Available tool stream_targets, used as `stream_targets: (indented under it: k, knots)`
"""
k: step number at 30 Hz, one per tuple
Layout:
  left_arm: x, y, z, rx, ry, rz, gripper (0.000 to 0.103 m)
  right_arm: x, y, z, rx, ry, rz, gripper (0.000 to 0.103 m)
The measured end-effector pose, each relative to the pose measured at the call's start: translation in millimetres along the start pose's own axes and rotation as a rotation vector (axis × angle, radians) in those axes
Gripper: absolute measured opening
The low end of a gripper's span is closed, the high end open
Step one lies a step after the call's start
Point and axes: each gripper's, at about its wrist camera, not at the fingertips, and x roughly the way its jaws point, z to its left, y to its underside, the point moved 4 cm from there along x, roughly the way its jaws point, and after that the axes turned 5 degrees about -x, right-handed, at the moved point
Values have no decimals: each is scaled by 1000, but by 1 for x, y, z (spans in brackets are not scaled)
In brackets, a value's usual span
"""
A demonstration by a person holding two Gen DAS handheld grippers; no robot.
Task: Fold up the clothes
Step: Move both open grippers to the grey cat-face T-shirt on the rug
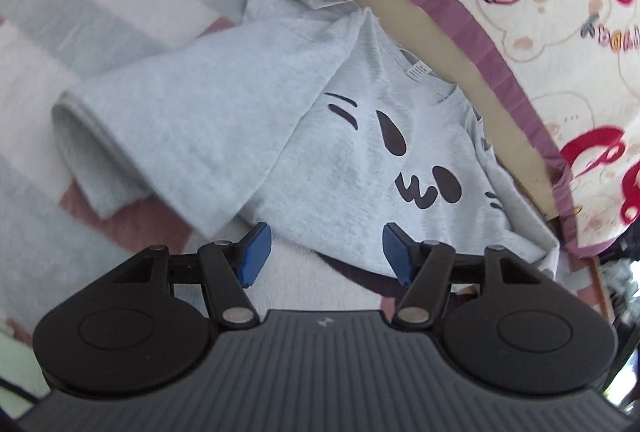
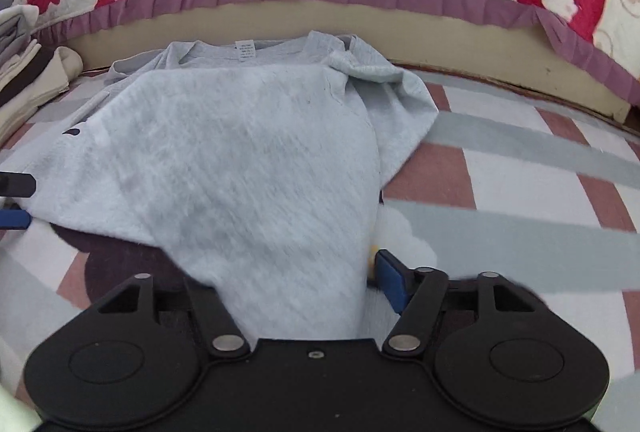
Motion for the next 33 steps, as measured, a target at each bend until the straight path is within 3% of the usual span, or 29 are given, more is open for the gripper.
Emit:
stream_targets:
  k: [2,6,9,10,11,12,14,16,19,23,25,26,27,29,30,33]
  knots:
    - [-3,-3,-1,-5,-3,-18,61,-2,-13,-10,-52,69,-14,10]
    - [-11,-9,0,-16,-6,-48,61,-50,-48,-60,-281,375,-59,4]
    - [-10,-8,2,-41,21,-18,61,-74,-65,-97,-431,586,-62,4]
    - [-8,-6,2,-52,29,-9,61,-68,-59,-109,-455,637,-28,7]
    - [-6,-4,1,-56,28,-2,61,-59,-49,-125,-429,642,28,27]
    - [-5,-2,0,-51,22,4,61,-48,-36,-142,-349,620,109,35]
    - [-2,2,-1,-41,10,15,61,-40,-11,-168,-95,554,183,35]
    - [-1,3,1,-45,8,20,62,-43,13,-180,180,443,188,38]
    - [0,2,2,-55,6,26,64,-54,41,-169,425,276,133,42]
    - [4,5,-2,-56,17,49,68,-59,57,-123,482,54,68,48]
    - [7,7,-5,-55,45,72,65,-51,58,-94,457,-71,64,52]
    - [9,9,-6,-57,56,82,61,-45,57,-79,440,-127,70,54]
    - [11,10,-6,-68,57,82,50,-38,56,-66,430,-169,79,55]
    - [14,11,-4,-79,55,73,40,-24,56,-45,452,-203,82,58]
    - [15,11,-3,-86,54,65,29,-20,53,-36,485,-223,81,62]
    - [15,3,1,-124,42,7,26,-8,40,0,575,-350,137,62]
